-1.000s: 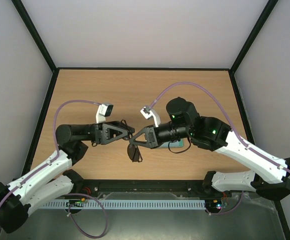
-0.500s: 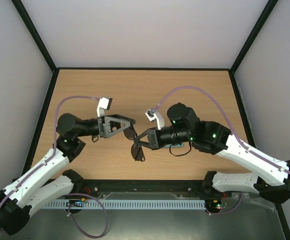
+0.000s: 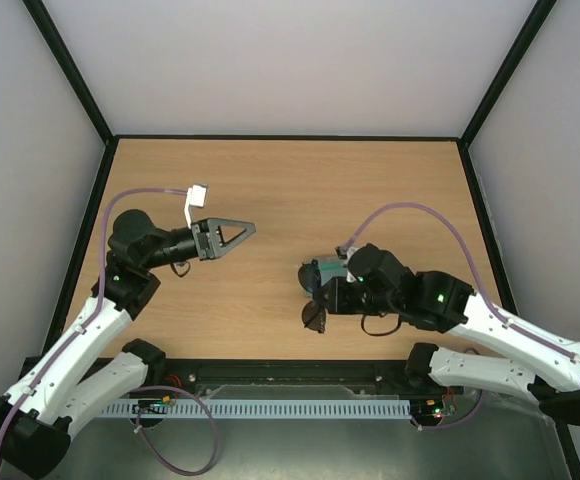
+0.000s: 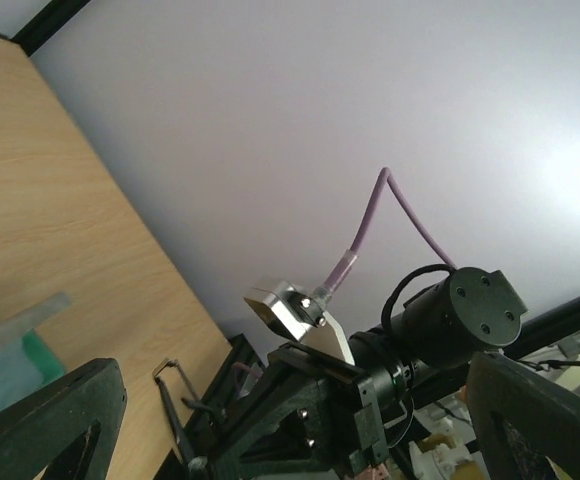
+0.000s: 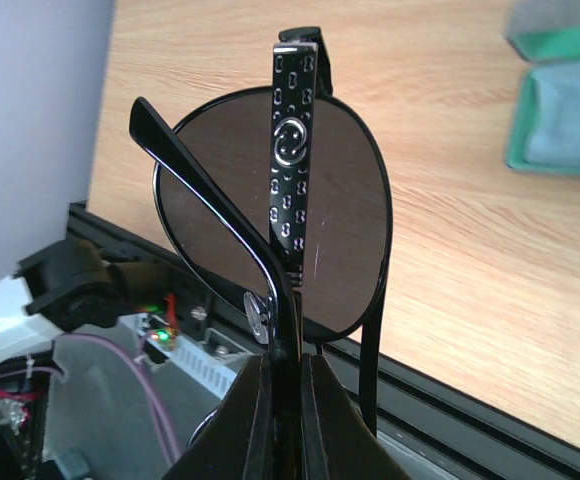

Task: Organize the sunglasses
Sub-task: Fold the sunglasses, then adjust the sunglasses case at the center of the board.

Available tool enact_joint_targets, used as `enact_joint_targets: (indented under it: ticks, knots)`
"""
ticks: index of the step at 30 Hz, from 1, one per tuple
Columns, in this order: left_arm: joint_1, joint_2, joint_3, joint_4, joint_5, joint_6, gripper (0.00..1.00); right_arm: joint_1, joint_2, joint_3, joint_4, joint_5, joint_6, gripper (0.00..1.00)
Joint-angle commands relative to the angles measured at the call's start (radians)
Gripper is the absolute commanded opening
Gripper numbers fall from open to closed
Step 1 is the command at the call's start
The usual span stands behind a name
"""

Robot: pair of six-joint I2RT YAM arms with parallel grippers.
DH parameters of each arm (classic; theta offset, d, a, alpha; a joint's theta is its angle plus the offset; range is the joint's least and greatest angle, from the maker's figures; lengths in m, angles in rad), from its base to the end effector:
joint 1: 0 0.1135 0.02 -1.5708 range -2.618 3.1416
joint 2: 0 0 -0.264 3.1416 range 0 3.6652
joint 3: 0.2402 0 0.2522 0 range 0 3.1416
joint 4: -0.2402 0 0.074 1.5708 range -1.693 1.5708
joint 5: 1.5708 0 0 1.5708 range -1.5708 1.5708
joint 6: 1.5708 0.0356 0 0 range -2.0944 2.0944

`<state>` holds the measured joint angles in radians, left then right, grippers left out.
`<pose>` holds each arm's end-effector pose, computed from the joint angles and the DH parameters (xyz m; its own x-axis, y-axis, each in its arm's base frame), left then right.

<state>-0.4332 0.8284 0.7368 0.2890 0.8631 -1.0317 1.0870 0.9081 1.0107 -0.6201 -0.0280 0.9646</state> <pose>0.1576 -0.1027 0.3644 -0.7232 -0.2802 -0.6313 0.6400 0.0717 -0.7650 0.0877 0.1690 0.3522 -0.8676 0.1149 -0.4838 -0.3215 0.6125 0.7221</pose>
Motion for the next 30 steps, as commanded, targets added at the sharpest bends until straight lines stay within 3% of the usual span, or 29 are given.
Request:
enact_joint_targets:
  ticks: [1,15,23,30]
  knots:
    - [0.011,-0.047,-0.035,-0.078,-0.003,0.049,0.96,0.004,-0.11,-0.111,-0.048,0.044,0.12,0.01]
    - [0.035,-0.081,-0.084,-0.159,0.001,0.111,0.96,-0.01,-0.246,-0.436,-0.079,0.231,0.371,0.01]
    - [0.048,-0.001,-0.086,-0.18,-0.008,0.14,0.96,-0.265,-0.236,-0.555,-0.011,0.139,0.293,0.01]
    - [0.053,0.121,-0.098,-0.113,-0.011,0.127,0.96,-0.408,-0.148,-0.576,0.075,0.103,0.214,0.01]
